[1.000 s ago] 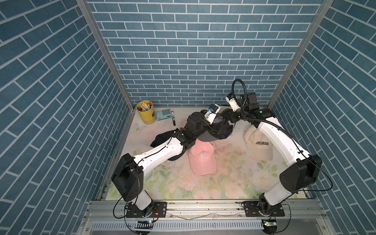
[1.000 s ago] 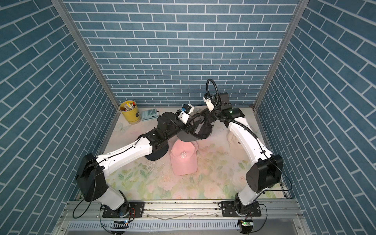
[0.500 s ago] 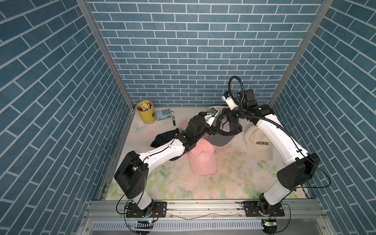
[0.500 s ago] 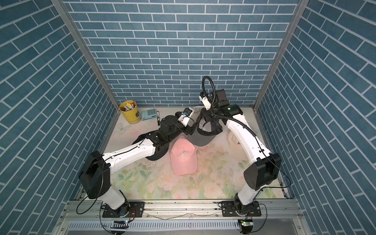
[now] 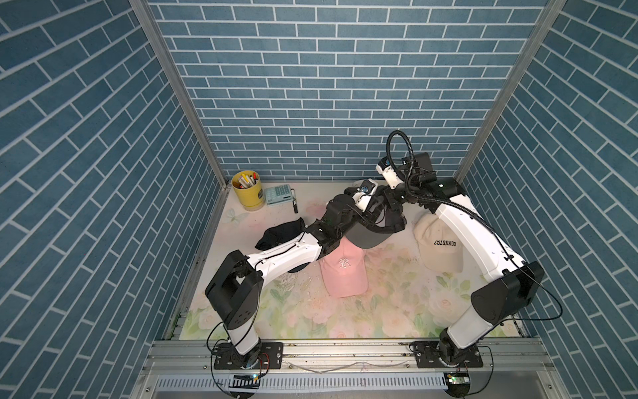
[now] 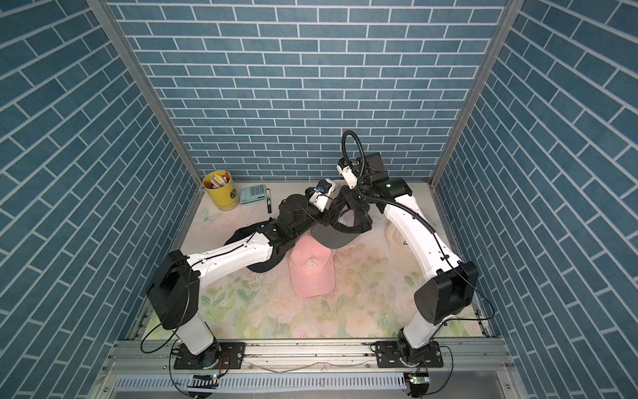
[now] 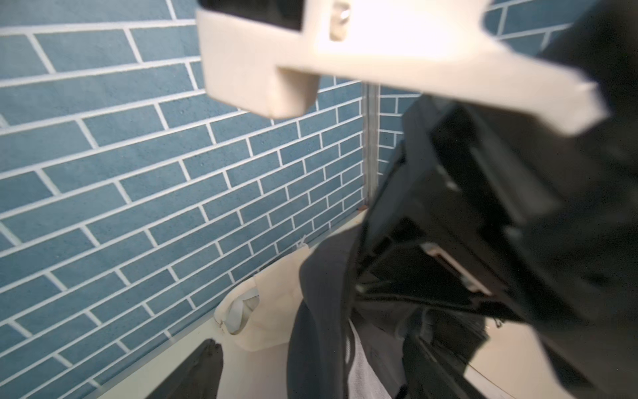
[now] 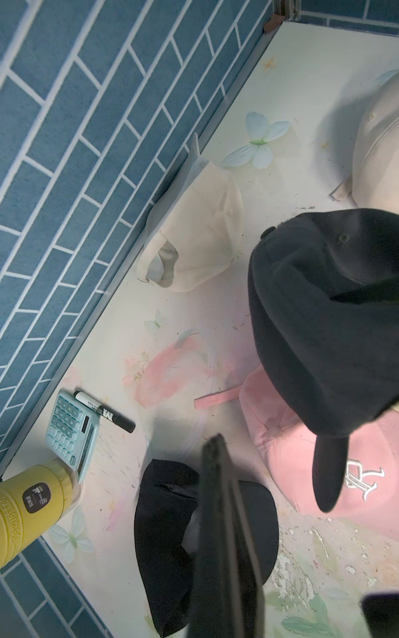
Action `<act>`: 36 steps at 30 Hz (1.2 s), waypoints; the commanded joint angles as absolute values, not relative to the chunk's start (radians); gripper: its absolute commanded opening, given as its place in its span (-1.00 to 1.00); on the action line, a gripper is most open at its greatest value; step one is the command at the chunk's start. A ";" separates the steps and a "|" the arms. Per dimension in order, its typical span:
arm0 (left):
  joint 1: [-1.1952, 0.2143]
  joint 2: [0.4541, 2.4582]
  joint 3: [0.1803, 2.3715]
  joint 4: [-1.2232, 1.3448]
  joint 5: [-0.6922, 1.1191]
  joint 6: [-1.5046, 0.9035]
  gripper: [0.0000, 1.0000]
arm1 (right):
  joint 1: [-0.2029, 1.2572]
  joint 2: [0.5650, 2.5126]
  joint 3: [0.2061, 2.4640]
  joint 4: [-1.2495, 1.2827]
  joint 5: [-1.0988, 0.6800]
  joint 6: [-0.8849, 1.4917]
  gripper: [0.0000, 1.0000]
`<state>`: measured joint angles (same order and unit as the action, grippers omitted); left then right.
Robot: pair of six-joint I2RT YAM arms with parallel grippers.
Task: Open the adjustable buckle of the baseball cap
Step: Pick up the baseball cap from the center of the board.
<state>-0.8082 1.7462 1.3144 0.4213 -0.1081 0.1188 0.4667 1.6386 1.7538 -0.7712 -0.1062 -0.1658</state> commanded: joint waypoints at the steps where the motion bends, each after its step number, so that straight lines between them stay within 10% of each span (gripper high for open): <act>1: -0.809 1.783 1.349 0.421 -0.237 0.135 0.53 | 0.473 1.591 1.747 -0.765 -0.143 -0.215 -1.00; 13: -0.808 1.745 1.336 0.500 -0.232 0.044 -1.00 | 0.473 1.608 1.726 -0.725 -0.112 -0.203 -0.97; 21: -0.771 1.689 1.390 0.456 -0.204 -0.115 -1.00 | 0.430 1.590 1.664 -0.601 -0.152 -0.135 -0.33; 36: -0.646 1.633 1.374 0.450 0.079 -0.272 -1.00 | 0.306 1.354 1.425 -0.346 -0.234 -0.157 -0.06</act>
<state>-0.6796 1.6714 1.3880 0.4282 -0.0135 -0.2237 0.3286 1.4052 1.4487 -0.4007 -0.1864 -0.1085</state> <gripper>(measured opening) 0.064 0.475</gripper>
